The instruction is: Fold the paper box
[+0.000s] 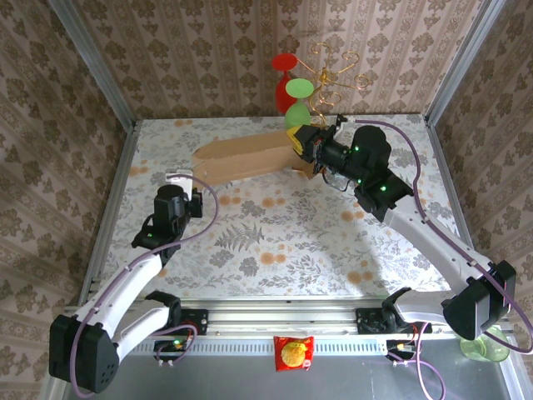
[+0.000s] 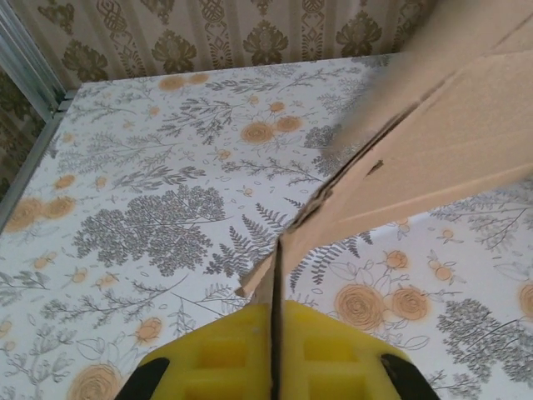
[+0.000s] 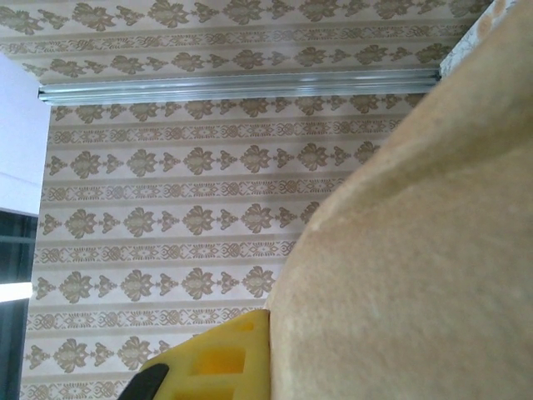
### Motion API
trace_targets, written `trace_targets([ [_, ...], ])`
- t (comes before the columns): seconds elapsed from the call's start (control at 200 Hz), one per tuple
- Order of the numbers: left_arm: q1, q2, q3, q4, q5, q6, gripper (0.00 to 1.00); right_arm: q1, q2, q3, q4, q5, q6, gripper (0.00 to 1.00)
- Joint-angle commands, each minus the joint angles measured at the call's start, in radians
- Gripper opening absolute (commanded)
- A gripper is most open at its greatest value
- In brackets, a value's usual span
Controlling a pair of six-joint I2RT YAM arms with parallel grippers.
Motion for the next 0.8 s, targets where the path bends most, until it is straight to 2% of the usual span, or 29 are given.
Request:
trace_targets([
  [0.0,0.007,-0.045,0.063,-0.058,0.071,-0.109,0.00,-0.018,0.028,0.088,-0.074,-0.005,-0.088,0.33],
  [0.045,0.027,-0.055,0.105,-0.132,0.118,-0.171,0.00,-0.024,0.036,0.120,-0.132,-0.005,-0.145,0.53],
  [0.1,0.069,-0.058,0.151,-0.213,0.215,-0.240,0.00,-0.029,0.028,0.143,-0.190,0.008,-0.210,0.68],
  [0.16,0.133,-0.055,0.191,-0.282,0.326,-0.300,0.00,-0.036,0.010,0.155,-0.235,0.031,-0.264,0.77],
  [0.24,0.197,-0.052,0.235,-0.356,0.432,-0.359,0.00,-0.053,-0.009,0.171,-0.288,0.046,-0.310,0.83],
  [0.44,0.247,-0.041,0.287,-0.462,0.579,-0.432,0.00,-0.088,0.026,0.246,-0.368,0.020,-0.383,0.89],
  [0.68,0.292,-0.084,0.245,-0.469,0.769,-0.569,0.00,-0.079,0.117,0.320,-0.415,0.003,-0.450,0.86],
  [0.795,0.291,-0.090,0.188,-0.422,0.906,-0.644,0.00,-0.071,0.195,0.364,-0.399,0.002,-0.462,0.86],
])
